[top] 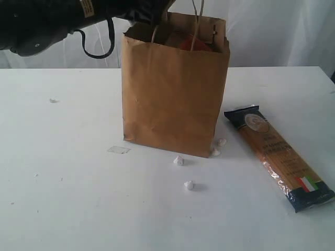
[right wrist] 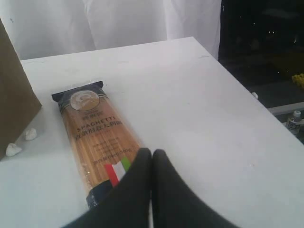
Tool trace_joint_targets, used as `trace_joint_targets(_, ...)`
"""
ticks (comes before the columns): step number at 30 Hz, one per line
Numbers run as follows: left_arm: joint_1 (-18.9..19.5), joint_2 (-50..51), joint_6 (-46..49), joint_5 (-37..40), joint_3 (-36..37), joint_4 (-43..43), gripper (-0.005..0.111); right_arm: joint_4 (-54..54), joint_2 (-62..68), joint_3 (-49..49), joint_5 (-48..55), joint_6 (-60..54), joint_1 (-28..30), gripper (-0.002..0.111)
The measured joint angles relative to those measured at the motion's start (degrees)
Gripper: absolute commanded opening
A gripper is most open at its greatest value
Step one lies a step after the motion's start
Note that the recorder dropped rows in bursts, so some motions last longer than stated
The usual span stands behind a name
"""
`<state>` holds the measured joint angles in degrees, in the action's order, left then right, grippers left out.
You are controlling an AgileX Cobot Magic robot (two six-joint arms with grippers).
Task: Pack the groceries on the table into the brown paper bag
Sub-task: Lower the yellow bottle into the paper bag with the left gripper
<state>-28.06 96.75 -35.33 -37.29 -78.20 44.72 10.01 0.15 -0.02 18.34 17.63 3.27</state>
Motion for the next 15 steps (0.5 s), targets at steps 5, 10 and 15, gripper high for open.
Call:
trace_joint_targets(5,0.0,0.4,-6.6,-0.2,0.0,0.0,0.039,0.0,0.0,0.0,0.0,0.0,0.0,0.0)
trace_joint_targets(10,0.0,2.3,-11.3,-0.7,0.0,0.0,0.039,0.0,0.0,0.0,0.0,0.0,0.0,0.0)
trace_joint_targets(15,0.0,3.4,-12.0,0.1,0.0,0.0,0.039,0.0,0.0,0.0,0.0,0.0,0.0,0.0)
